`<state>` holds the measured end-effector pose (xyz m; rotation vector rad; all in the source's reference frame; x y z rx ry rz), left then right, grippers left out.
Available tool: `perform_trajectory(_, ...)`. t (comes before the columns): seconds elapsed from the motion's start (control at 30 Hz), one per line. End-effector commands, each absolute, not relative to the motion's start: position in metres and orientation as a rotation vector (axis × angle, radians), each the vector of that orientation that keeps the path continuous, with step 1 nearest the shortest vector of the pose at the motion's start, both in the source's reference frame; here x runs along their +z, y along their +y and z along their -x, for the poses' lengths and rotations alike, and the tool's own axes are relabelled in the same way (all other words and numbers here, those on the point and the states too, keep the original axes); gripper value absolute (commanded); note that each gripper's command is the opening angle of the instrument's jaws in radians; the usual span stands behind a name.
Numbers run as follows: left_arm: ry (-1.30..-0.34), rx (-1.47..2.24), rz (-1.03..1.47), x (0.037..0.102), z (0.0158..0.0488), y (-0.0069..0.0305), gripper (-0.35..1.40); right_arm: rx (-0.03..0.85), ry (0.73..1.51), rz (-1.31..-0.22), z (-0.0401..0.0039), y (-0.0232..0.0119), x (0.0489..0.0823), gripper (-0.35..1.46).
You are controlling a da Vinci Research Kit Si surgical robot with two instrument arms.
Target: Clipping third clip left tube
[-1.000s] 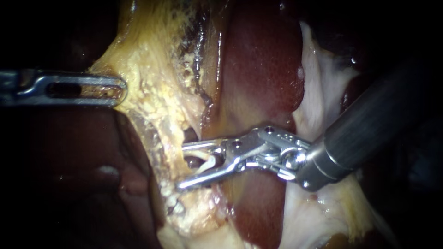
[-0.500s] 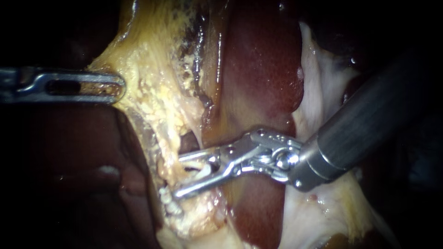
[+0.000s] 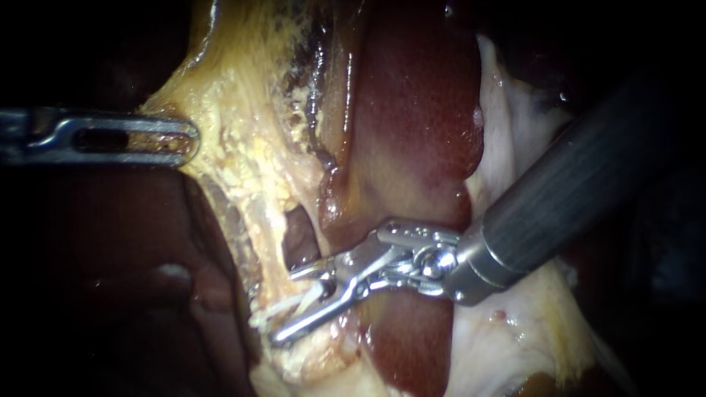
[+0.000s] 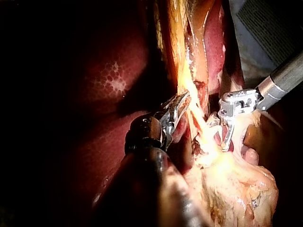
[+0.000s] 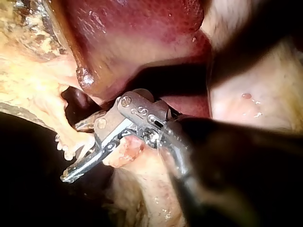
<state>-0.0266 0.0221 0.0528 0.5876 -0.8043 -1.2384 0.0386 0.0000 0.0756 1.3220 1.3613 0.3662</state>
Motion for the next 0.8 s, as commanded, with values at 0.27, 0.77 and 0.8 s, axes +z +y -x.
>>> perform_trajectory(0.27, -0.805, -1.238, -0.587, 0.0528, 0.0267, 0.0221, -0.35, 0.434, 1.443, -1.346, -0.0387, 0.0029, 0.0729, 0.51)
perform_trajectory(0.77, -0.804, -1.239, -0.587, 0.0528, 0.0268, 0.0221, -0.35, 0.669, 1.289, -1.452, -0.0407, 0.0036, 0.0731, 0.49)
perform_trajectory(0.8, -0.804, -1.239, -0.587, 0.0528, 0.0268, 0.0221, -0.35, 0.677, 1.286, -1.455, -0.0409, 0.0037, 0.0731, 0.49)
